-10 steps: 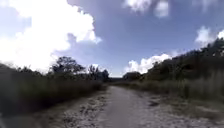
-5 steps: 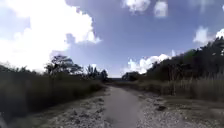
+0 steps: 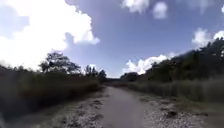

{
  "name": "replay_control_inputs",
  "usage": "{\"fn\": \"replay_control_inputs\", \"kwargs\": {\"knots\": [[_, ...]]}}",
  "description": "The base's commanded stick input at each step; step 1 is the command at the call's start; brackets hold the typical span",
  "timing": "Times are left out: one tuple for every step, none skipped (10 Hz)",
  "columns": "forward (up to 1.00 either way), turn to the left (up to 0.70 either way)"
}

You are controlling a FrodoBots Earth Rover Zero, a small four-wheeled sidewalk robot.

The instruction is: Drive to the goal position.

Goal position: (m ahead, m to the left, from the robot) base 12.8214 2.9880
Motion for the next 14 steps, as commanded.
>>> {"fn": "replay_control_inputs", "kwargs": {"knots": [[0.70, 0.00], [0.70, 0.00], [0.70, 0.00], [0.70, 0.00], [0.70, 0.00], [0.70, 0.00], [0.70, 0.00], [0.70, 0.00], [0.70, 0.00], [0.70, 0.00], [0.70, 0.00], [0.70, 0.00], [0.70, 0.00], [0.70, 0.00]]}}
